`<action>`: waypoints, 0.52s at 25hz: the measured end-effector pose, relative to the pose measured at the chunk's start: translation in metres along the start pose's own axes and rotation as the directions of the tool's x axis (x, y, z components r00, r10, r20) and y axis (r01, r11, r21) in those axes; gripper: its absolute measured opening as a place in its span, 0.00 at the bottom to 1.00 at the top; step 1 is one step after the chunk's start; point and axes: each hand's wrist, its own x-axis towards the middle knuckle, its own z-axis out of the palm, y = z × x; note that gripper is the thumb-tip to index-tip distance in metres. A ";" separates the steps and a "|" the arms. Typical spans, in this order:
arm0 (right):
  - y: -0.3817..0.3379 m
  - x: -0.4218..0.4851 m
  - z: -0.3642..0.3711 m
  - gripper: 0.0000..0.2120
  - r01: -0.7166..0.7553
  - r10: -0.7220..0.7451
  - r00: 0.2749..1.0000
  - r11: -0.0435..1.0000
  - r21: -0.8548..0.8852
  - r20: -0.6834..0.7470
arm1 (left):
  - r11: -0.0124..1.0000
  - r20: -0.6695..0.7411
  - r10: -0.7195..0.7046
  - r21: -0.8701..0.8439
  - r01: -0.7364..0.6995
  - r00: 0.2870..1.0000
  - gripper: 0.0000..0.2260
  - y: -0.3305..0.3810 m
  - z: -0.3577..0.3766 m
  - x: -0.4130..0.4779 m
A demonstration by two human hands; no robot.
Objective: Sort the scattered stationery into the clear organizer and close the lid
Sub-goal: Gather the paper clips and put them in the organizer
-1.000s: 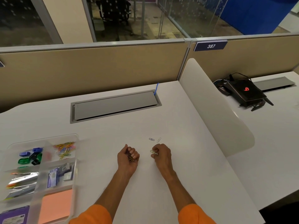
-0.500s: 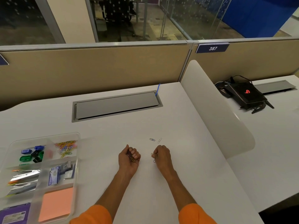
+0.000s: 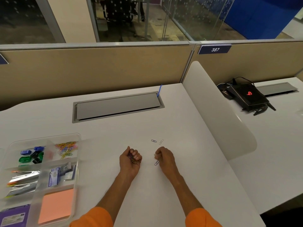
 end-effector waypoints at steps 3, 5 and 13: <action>0.000 0.003 -0.023 0.11 -0.042 0.036 0.997 0.995 0.094 0.069 | 1.000 -0.002 0.004 -0.009 -0.004 1.000 0.16 0.002 -0.001 -0.001; 0.002 0.003 -0.035 0.12 0.001 -0.014 0.974 0.998 0.057 0.225 | 1.000 -0.008 0.008 -0.011 -0.008 1.000 0.16 0.002 -0.002 -0.001; -0.001 0.010 -0.035 0.12 0.115 -0.026 0.921 0.971 -0.208 0.388 | 1.000 -0.008 -0.006 -0.007 0.006 1.000 0.16 -0.005 0.000 -0.001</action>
